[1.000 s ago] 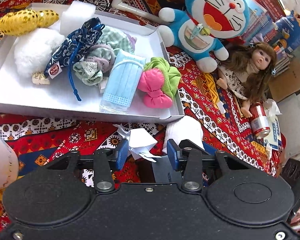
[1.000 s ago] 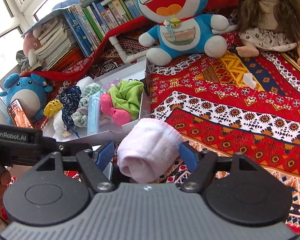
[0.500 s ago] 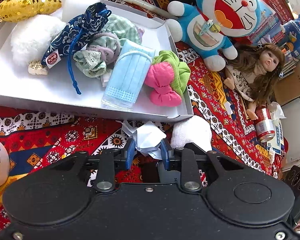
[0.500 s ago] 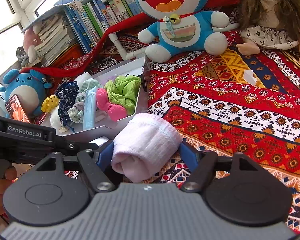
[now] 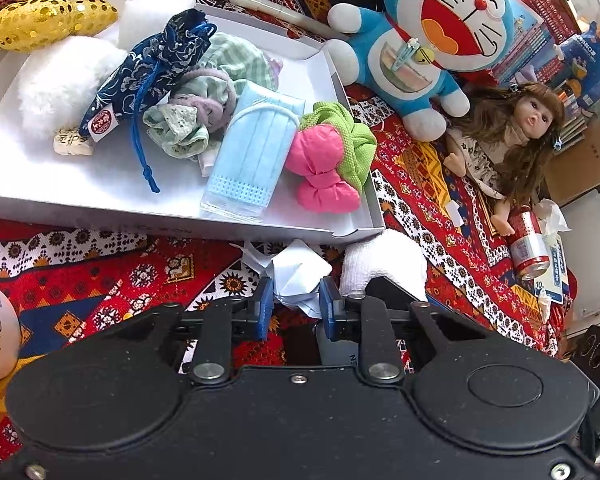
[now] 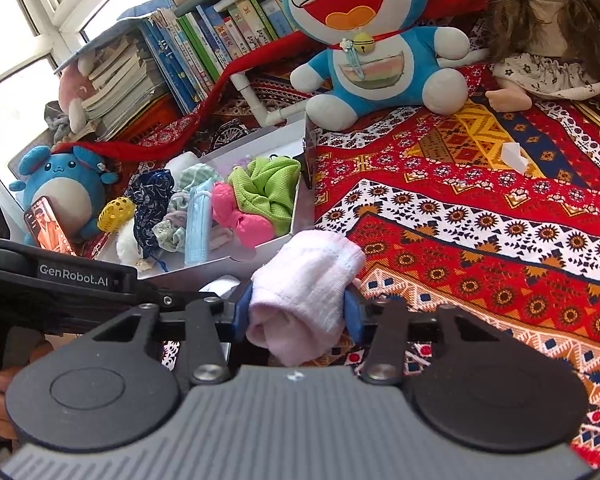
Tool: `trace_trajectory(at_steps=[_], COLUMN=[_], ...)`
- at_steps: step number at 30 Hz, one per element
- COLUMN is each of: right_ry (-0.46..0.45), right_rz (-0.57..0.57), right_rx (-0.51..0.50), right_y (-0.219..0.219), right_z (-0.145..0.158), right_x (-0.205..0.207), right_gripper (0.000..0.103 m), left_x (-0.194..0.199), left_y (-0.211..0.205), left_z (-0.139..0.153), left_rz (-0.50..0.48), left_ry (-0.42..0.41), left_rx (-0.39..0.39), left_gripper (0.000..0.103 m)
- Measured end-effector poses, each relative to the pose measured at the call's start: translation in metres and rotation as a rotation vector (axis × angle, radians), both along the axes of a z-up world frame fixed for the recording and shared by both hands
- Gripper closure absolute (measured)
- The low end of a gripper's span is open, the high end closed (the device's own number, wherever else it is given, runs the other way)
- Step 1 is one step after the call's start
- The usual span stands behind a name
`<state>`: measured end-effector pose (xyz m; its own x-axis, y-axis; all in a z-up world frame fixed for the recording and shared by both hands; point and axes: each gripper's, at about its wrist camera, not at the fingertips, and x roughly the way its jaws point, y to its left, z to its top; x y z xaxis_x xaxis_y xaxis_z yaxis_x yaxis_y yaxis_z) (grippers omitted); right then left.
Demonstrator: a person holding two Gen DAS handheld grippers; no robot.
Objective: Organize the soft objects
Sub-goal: 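Grasp the white crumpled paper with the left gripper while the right grasps the pink-white sock, then carry the white paper with the left tool while the right carries the sock to the tray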
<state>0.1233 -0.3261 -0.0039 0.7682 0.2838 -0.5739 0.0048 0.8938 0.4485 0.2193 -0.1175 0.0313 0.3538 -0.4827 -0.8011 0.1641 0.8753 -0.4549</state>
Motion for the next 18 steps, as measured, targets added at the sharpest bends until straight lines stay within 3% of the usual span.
trace_trajectory(at_steps=[18], right_ry=[-0.028], right_rz=[-0.015], right_rx=[-0.002], right_y=[0.001], right_z=[0.012], right_x=[-0.008], right_gripper=[0.056], left_x=[-0.011], left_y=[0.010], left_z=[0.009], left_rz=[0.005], left_ry=[-0.049], left_rx=[0.015], left_gripper=[0.080])
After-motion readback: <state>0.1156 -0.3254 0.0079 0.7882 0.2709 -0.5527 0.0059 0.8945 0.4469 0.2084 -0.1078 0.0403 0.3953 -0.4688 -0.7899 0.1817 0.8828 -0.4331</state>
